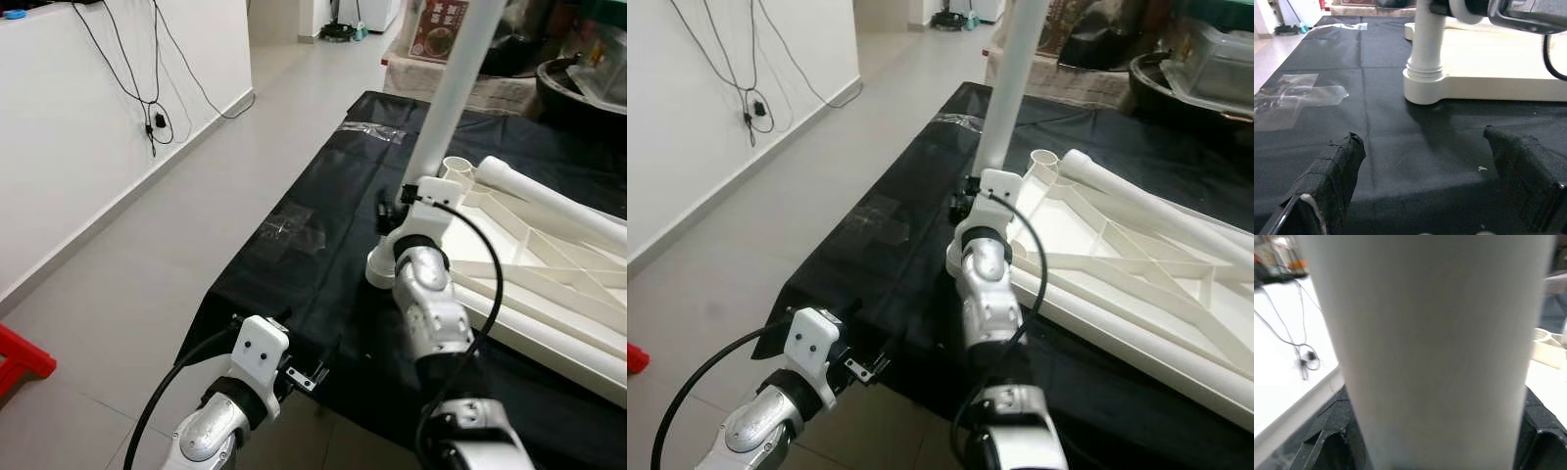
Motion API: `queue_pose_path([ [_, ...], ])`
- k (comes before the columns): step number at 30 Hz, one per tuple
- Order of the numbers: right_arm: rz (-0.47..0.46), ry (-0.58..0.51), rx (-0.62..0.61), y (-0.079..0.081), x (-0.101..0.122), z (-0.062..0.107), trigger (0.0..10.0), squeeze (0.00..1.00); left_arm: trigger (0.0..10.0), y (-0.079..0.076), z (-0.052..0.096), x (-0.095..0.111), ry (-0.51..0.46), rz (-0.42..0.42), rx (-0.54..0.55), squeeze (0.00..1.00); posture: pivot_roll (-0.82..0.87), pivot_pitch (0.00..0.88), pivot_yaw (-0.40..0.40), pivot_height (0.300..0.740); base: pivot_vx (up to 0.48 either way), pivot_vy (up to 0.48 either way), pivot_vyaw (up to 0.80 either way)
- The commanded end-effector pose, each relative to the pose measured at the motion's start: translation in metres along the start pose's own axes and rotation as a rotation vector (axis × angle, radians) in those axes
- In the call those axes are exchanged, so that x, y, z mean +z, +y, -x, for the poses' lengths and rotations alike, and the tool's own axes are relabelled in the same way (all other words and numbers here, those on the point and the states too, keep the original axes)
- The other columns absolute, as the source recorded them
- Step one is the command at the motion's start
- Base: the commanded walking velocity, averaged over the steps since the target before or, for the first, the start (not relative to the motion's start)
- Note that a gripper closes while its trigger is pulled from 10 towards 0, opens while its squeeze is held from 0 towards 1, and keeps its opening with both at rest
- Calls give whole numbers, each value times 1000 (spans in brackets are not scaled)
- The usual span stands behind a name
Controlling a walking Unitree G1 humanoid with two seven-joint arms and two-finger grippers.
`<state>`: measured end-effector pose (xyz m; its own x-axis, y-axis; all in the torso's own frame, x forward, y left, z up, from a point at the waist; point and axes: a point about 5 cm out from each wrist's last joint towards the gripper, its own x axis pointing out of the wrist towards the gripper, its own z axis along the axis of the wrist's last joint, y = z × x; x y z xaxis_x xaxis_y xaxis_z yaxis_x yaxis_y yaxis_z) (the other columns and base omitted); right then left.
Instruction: Building children table
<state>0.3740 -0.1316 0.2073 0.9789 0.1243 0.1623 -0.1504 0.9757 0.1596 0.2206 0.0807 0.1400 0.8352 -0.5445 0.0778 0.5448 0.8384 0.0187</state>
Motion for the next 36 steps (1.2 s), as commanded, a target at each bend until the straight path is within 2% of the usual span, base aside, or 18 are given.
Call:
queue_pose_path([
  [1,-54,43,257,9,1,-3,10000,0,10000,-1,1,-4,15,5,-7,0,106,109,-45,740,0,0,0],
  [2,-54,43,257,9,1,-3,10000,0,10000,-1,1,-4,15,5,-7,0,106,109,-45,740,0,0,0],
  [3,-62,66,391,11,2,-2,10000,0,10000,-2,0,-4,15,5,-10,0,106,109,-47,740,0,0,0],
  [5,-62,66,391,11,2,-2,10000,0,10000,-2,0,-4,15,5,-10,0,106,109,-47,740,0,0,0],
  [6,-71,99,516,12,3,0,10000,0,10000,-2,0,-4,15,5,-11,0,106,111,-48,740,0,0,0],
  [7,-71,99,516,12,3,0,10000,0,10000,-2,0,-4,15,5,-11,0,106,111,-48,740,0,0,0],
  [9,-21,182,820,20,0,6,10000,0,10000,-3,0,-4,14,6,-15,0,116,112,-51,740,0,0,0],
  [10,-21,182,820,20,0,6,10000,0,10000,-3,0,-4,14,6,-15,0,116,112,-51,740,0,0,0],
  [12,-15,234,1014,30,-4,10,10000,0,10000,-3,0,-4,13,6,-15,0,124,115,-53,740,0,0,0],
  [13,-15,234,1014,30,-4,10,10000,0,10000,-3,0,-4,13,6,-15,0,124,115,-53,740,0,0,0],
  [16,-32,291,1172,45,-13,14,10000,0,10000,-4,1,-3,12,8,-14,0,129,119,-53,740,0,0,0],
  [19,-11,322,1215,49,-21,16,10000,0,10000,-4,1,-3,12,9,-16,0,130,119,-55,740,0,0,0],
  [20,-11,322,1215,49,-21,16,10000,0,10000,-4,1,-3,12,9,-16,0,130,119,-55,740,0,0,0],
  [21,-3,360,1234,52,-34,21,0,0,10000,-4,1,-3,12,11,-17,0,130,121,-55,740,0,0,0],
  [28,8,340,1147,49,-40,19,0,0,10000,-5,2,-3,13,14,-18,0,131,124,-53,740,0,0,0],
  [33,21,227,886,36,-33,5,0,0,10000,-5,1,-4,15,15,-23,0,124,116,-53,740,0,0,0],
  [34,21,227,886,36,-33,5,0,0,10000,-5,1,-4,15,15,-23,0,124,116,-53,740,0,0,0],
  [36,59,201,715,28,-32,-1,0,0,10000,-5,1,-4,14,14,-23,0,124,116,-53,740,0,0,0],
])
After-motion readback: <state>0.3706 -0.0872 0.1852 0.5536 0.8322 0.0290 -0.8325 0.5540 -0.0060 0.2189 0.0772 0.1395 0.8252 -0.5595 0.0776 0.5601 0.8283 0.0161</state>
